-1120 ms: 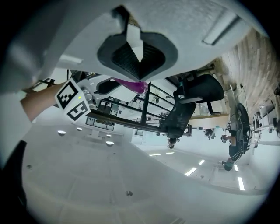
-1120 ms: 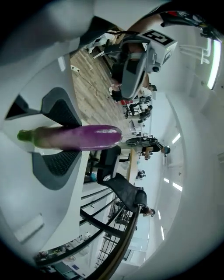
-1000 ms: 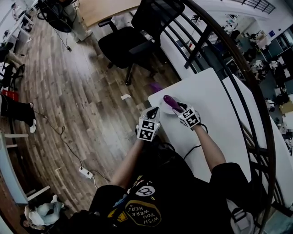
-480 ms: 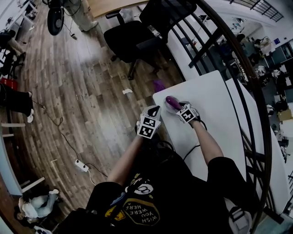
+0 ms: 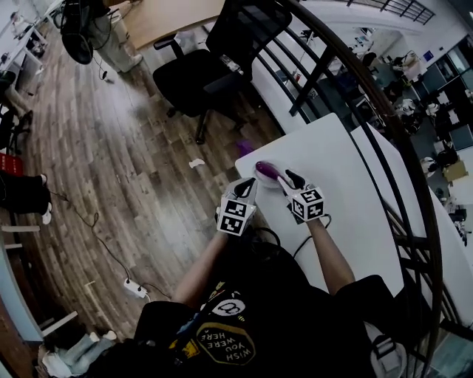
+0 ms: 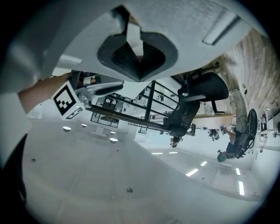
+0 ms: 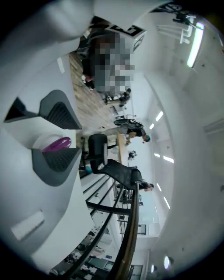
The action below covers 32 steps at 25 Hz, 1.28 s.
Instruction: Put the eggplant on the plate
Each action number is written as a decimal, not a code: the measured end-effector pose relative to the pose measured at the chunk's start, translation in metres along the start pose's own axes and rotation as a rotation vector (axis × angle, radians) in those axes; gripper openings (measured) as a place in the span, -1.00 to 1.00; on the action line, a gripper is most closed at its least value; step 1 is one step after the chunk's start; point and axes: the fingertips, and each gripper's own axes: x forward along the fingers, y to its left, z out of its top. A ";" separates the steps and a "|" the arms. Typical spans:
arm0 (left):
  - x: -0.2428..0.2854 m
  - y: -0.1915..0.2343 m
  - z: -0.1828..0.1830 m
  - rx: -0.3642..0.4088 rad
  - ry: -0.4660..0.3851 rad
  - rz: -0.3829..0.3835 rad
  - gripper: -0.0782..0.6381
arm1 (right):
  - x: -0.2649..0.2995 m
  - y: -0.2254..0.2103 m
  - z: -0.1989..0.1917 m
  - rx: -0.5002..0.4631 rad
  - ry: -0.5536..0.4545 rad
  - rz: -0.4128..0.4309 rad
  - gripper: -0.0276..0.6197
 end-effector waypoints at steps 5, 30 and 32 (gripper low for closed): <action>-0.029 -0.026 0.038 0.070 -0.085 -0.017 -0.77 | -0.078 0.032 0.059 0.073 -0.278 -0.098 -0.91; -0.063 -0.083 0.083 0.066 -0.167 -0.079 -0.77 | -0.170 0.064 0.094 0.020 -0.407 -0.180 -0.91; -0.064 -0.085 0.083 0.070 -0.168 -0.080 -0.77 | -0.171 0.067 0.095 0.003 -0.404 -0.176 -0.91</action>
